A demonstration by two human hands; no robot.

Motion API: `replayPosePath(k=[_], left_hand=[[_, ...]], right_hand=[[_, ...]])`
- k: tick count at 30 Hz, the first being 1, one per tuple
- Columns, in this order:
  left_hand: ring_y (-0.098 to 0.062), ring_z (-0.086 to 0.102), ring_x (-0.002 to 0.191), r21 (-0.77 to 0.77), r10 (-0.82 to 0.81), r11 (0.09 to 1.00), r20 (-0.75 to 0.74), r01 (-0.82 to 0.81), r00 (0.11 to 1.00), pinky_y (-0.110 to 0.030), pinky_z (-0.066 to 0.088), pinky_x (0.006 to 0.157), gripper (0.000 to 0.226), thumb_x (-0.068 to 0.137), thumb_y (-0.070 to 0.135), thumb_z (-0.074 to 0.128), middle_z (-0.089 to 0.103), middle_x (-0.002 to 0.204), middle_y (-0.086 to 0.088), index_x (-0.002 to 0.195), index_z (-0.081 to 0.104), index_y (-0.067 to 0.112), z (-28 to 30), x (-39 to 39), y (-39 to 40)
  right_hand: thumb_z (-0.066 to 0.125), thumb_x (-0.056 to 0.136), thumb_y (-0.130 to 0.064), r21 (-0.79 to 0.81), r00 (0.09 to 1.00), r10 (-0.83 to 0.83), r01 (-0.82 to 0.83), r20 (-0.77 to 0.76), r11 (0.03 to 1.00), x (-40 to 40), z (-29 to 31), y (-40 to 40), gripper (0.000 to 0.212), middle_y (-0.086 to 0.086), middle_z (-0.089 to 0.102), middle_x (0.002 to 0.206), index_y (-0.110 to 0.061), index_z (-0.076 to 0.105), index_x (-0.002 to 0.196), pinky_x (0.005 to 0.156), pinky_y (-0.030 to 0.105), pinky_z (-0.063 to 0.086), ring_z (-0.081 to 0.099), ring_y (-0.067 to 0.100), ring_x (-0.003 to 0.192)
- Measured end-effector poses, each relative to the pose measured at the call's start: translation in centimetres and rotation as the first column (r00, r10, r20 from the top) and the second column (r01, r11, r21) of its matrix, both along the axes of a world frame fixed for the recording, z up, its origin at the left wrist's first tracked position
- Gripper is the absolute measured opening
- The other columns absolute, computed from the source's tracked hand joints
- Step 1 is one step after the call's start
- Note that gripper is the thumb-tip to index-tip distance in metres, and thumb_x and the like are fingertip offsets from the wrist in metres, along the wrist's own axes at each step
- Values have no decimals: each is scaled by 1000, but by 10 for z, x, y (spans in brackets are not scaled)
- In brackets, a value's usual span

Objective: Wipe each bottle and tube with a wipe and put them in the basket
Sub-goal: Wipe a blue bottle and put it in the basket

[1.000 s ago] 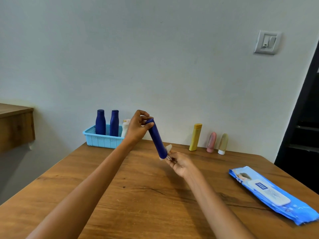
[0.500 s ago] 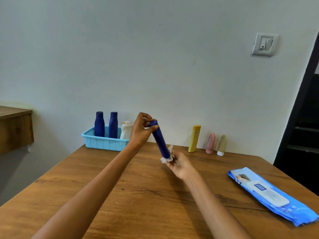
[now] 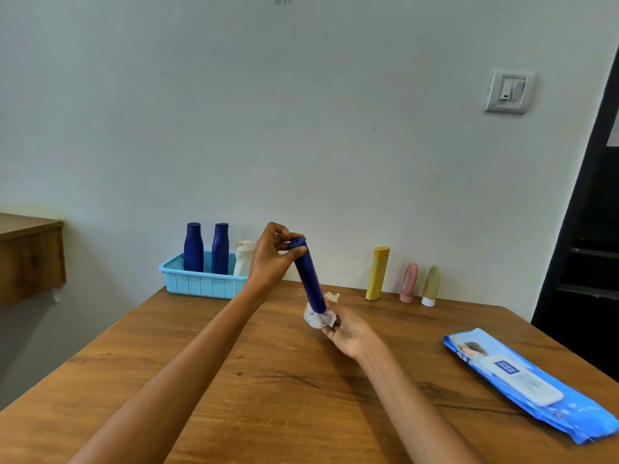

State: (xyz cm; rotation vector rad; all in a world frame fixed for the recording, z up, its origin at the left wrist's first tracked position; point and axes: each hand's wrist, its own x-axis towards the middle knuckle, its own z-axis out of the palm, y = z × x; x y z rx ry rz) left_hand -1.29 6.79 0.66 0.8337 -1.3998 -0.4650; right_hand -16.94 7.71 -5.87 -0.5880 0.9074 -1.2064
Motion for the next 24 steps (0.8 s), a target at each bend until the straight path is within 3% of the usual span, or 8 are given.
replayPosePath(k=[2, 5, 8, 9, 12, 15, 19, 24], left_hand=[[-16, 62, 96, -2, 20, 1000, 25, -20, 999, -16, 52, 70, 30, 83, 2, 66, 65, 103, -4, 97, 42, 12, 1, 0, -1], [-15, 62, 93, 1, 34, 999, 37, -34, 999, -12, 51, 65, 31, 82, 3, 67, 64, 103, -3, 97, 41, 12, 0, 1, -1], [-14, 63, 90, 23, 19, 1000, 59, -20, 998, -16, 53, 66, 34, 80, 5, 70, 66, 102, -3, 96, 42, 14, -5, -2, 0], [-16, 64, 91, 41, -2, 999, 63, 0, 998, -21, 55, 70, 35, 79, 6, 72, 67, 103, -4, 96, 42, 15, -6, -4, 0], [-22, 65, 92, 112, -81, 991, 102, 70, 991, -35, 57, 78, 39, 76, 8, 74, 68, 101, -7, 98, 43, 18, -8, -8, 0], [-15, 66, 85, 121, -114, 988, 161, 95, 980, -28, 57, 73, 39, 75, 12, 77, 66, 96, -2, 94, 46, 26, -11, -12, 2], [-15, 64, 87, 111, -114, 989, 187, 94, 976, -25, 57, 72, 41, 76, 14, 76, 62, 96, 2, 103, 47, 25, -14, -17, 4], [-14, 62, 87, 123, -136, 986, 223, 110, 965, -21, 55, 72, 50, 75, 12, 77, 59, 96, 5, 114, 48, 24, -16, -23, 6]], right_hand=[[70, 78, -3, -18, 998, 14, -15, -56, 1000, 0, -1, 1, 24, 17, 64, 97, -1, 57, 98, 78, 34, 53, 63, 26, 92], [72, 79, -9, -77, 966, -35, 16, -256, 997, 1, -1, 0, 30, 12, 66, 94, -2, 59, 105, 68, 28, 51, 63, 21, 86], [70, 82, -19, -213, 898, -162, 78, -409, 974, 7, 5, 1, 19, 9, 67, 98, -11, 64, 98, 82, 33, 52, 61, 22, 95], [68, 85, -24, -276, 881, -194, 76, -432, 958, 10, 10, 3, 13, 7, 67, 96, -14, 64, 93, 79, 32, 51, 61, 20, 92], [61, 90, -34, -445, 885, -266, 75, -383, 892, 18, 27, 12, 16, 0, 66, 82, -19, 65, 85, 65, 23, 46, 58, 13, 79], [53, 93, -36, -526, 905, -322, 137, -278, 839, 20, 41, 17, 20, -5, 66, 81, -24, 66, 83, 63, 19, 45, 59, 8, 79], [55, 94, -25, -634, 894, -387, 168, -224, 755, 17, 44, 16, 17, -9, 70, 92, -19, 70, 99, 59, 9, 47, 61, 1, 80], [59, 91, -12, -781, 759, -572, 140, -310, 609, 10, 43, 11, 22, -9, 66, 106, -17, 65, 112, 69, 4, 47, 59, -3, 94]])
